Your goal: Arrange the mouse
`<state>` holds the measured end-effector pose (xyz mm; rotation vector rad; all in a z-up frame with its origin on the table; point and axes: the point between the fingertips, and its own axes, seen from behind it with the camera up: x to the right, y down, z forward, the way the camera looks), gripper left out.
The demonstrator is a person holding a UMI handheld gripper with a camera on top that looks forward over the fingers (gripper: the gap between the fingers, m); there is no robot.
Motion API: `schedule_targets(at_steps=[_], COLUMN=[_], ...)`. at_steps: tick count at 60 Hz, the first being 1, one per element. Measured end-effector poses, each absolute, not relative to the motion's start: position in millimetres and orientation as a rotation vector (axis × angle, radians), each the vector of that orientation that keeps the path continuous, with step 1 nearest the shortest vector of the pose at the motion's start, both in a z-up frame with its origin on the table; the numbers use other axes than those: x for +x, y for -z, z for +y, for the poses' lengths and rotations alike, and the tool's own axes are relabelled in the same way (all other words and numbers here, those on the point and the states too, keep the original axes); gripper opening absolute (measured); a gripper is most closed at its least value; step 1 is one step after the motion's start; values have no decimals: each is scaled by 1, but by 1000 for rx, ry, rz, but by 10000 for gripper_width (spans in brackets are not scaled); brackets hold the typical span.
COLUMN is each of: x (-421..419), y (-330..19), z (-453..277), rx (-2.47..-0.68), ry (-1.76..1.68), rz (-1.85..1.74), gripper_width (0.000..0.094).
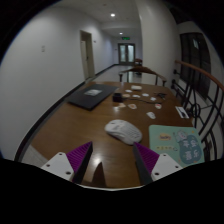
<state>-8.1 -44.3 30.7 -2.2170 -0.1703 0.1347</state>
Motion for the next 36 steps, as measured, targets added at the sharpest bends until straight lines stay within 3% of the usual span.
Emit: schedule_targets(at_steps=[14, 28, 30, 33, 36], x=[45, 46, 44, 43, 40], y=[16, 17, 17, 18, 18], z=[26, 95, 102, 113, 124], rx=[-2268, -2258, -2256, -2246, -2240], ry=[-69, -70, -71, -60, -44], rz=[-156, -150, -160, -189, -241], gripper_width=[833, 806, 775, 595, 503])
